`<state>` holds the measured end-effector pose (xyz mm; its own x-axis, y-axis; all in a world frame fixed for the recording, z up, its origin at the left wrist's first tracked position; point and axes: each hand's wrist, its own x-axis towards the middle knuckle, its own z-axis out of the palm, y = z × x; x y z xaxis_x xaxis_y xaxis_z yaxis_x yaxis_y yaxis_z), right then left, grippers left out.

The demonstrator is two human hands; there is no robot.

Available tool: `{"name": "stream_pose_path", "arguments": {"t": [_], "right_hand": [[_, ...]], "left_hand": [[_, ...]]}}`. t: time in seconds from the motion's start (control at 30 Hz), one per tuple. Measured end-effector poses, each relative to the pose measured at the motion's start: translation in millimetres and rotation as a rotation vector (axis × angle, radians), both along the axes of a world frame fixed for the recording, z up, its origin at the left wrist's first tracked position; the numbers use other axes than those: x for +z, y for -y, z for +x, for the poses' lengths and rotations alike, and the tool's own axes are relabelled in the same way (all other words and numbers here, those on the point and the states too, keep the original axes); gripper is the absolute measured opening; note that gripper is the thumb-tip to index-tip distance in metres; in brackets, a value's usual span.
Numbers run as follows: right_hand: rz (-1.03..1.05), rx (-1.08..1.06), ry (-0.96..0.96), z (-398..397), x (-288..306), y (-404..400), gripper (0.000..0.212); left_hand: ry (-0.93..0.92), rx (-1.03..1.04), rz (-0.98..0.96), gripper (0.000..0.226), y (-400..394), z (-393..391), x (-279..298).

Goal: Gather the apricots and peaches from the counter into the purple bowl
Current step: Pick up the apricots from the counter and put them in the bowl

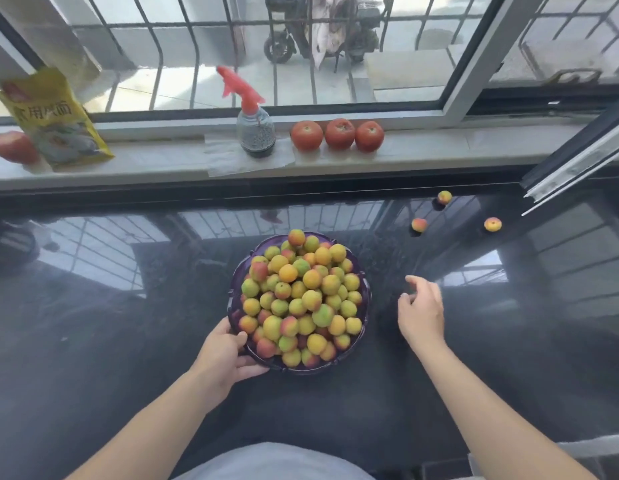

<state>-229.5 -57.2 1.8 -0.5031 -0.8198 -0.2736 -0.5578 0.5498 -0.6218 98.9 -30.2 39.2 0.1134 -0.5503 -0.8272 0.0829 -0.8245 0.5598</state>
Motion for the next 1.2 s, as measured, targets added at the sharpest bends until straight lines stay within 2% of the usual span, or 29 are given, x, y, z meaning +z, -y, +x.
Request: {"name": "stream_pose_path", "arguments": {"t": [0.2, 0.37, 0.53, 0.6, 0.67, 0.8, 0.87, 0.97, 1.07, 1.13, 1.2], "right_hand": [[0.046, 0.072, -0.178, -33, 1, 95, 0.053], [0.220, 0.153, -0.273, -54, -4, 155, 0.054], [0.105, 0.078, -0.278, -42, -11, 134, 0.024], [0.054, 0.128, -0.286, -31, -13, 109, 0.031], [0.040, 0.094, -0.170, -20, -19, 77, 0.038], [-0.044, -0.325, 0.339, 4, -15, 0, 0.032], [0.003, -0.395, 0.493, 8, -5, -29, 0.028], [-0.026, -0.286, 0.492, 17, 24, -45, 0.030], [-0.117, -0.076, 0.437, 36, 58, -32, 0.033], [-0.210, 0.129, 0.337, 57, 77, -22, 0.032], [-0.330, 0.340, 0.145, 79, 87, -12, 0.033]], "left_hand": [[-0.003, -0.104, -0.002, 0.046, 37, -16, -5], [0.007, -0.269, 0.006, 0.055, 57, -14, -5], [0.006, -0.296, -0.007, 0.056, 58, -12, -5], [0.003, -0.287, -0.011, 0.055, 57, -11, -7], [0.008, -0.291, -0.016, 0.053, 56, -11, -6], [0.019, -0.278, -0.036, 0.046, 52, -13, -2], [0.013, -0.264, -0.037, 0.044, 48, -14, 1], [-0.004, -0.259, -0.040, 0.043, 39, -18, 6], [0.024, -0.263, -0.022, 0.030, 25, -23, 14], [0.035, -0.300, -0.010, 0.024, 16, -24, 17], [0.035, -0.316, 0.005, 0.020, 8, -27, 19]]}}
